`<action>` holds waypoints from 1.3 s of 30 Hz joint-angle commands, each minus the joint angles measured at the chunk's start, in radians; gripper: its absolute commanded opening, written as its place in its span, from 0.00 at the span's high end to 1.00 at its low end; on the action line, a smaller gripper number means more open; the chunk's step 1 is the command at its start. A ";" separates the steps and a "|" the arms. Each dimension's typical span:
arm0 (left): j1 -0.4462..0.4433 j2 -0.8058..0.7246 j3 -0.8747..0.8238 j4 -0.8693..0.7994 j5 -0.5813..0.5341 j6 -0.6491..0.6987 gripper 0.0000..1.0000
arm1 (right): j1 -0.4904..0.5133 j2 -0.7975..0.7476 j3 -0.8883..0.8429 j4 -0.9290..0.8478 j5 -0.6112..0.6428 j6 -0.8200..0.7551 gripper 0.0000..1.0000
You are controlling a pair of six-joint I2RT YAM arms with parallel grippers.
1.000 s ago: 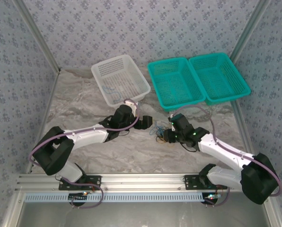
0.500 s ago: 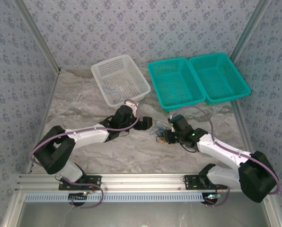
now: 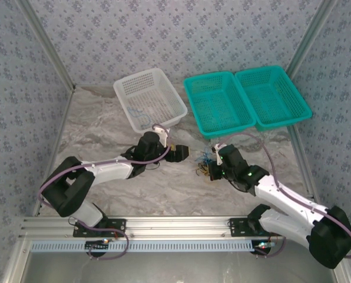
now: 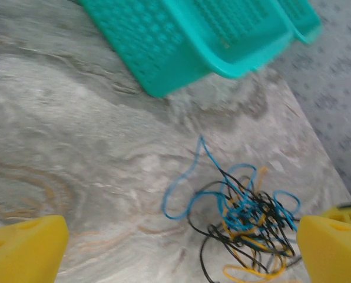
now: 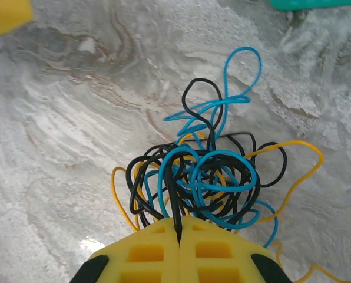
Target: Untangle the cables
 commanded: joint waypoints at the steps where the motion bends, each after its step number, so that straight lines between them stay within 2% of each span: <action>1: 0.013 0.026 0.063 0.056 0.223 0.111 0.00 | 0.000 -0.026 0.038 -0.002 -0.072 -0.089 1.00; 3: 0.016 0.035 0.092 0.036 0.293 0.173 0.01 | -0.003 -0.029 0.065 -0.017 -0.111 -0.119 1.00; 9: -0.006 0.015 0.078 0.091 0.342 0.407 0.01 | -0.010 -0.037 0.133 -0.015 -0.174 -0.119 1.00; 14: -0.024 0.005 0.129 -0.013 0.389 0.579 0.01 | -0.013 -0.061 0.138 0.026 -0.220 -0.141 1.00; 20: -0.040 -0.042 0.157 -0.087 0.365 0.787 0.01 | -0.029 -0.060 0.170 0.018 -0.337 -0.198 1.00; 23: -0.040 -0.032 0.216 -0.189 0.426 0.883 0.02 | -0.029 -0.052 0.182 0.010 -0.364 -0.224 1.00; 25: -0.042 -0.018 0.254 -0.254 0.472 0.939 0.07 | -0.032 -0.054 0.187 0.016 -0.372 -0.230 1.00; 33: -0.059 0.034 0.276 -0.274 0.491 0.972 0.45 | -0.038 -0.064 0.188 0.053 -0.341 -0.202 1.00; 36: -0.060 0.055 0.262 -0.261 0.473 0.960 0.58 | -0.044 -0.073 0.178 0.081 -0.331 -0.181 1.00; 39: -0.060 0.071 0.237 -0.228 0.423 0.944 0.64 | -0.052 -0.082 0.163 0.113 -0.333 -0.166 1.00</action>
